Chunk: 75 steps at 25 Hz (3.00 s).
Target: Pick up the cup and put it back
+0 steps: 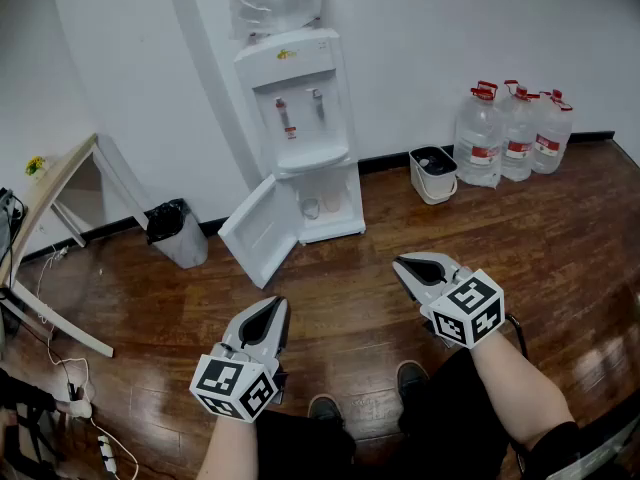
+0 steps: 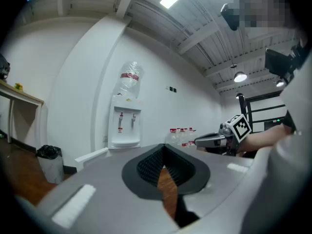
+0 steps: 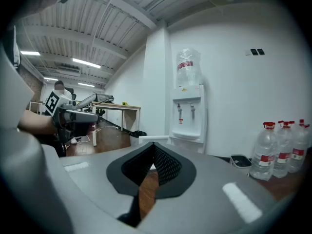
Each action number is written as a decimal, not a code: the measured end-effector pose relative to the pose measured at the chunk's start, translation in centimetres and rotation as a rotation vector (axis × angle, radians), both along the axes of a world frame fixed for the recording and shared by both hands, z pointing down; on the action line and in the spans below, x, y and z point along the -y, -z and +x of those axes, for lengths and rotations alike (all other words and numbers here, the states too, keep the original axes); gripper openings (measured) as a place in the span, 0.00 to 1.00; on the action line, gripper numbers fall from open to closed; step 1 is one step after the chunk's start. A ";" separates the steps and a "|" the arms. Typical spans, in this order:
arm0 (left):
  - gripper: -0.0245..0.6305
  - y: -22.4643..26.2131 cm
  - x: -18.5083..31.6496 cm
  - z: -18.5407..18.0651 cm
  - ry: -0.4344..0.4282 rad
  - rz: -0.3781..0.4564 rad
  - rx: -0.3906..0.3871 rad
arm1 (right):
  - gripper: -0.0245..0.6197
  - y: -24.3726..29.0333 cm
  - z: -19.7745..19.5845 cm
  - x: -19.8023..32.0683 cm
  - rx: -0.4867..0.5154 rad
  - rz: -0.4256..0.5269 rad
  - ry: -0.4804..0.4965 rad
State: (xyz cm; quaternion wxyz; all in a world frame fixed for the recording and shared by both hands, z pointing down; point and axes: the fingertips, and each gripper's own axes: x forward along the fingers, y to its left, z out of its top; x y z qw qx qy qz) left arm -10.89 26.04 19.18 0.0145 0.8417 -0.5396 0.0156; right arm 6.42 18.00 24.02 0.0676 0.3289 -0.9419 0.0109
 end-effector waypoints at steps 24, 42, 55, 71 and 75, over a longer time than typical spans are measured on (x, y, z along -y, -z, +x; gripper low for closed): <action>0.04 2.9 2.0 1.2 -0.011 0.024 0.038 | 0.04 6.5 -1.6 0.9 0.130 0.005 0.024; 0.04 3.1 7.1 2.7 -0.005 0.009 0.073 | 0.04 5.0 -1.9 6.2 0.113 -0.012 0.082; 0.04 1.9 12.3 1.0 0.036 -0.011 0.038 | 0.04 5.5 -2.4 10.3 0.107 -0.017 0.114; 0.04 0.4 18.6 -0.8 0.061 -0.047 0.010 | 0.04 5.8 -4.6 15.6 0.090 0.001 0.177; 0.04 0.8 19.9 -1.6 0.076 -0.037 -0.012 | 0.04 6.0 -4.9 16.6 0.077 0.001 0.187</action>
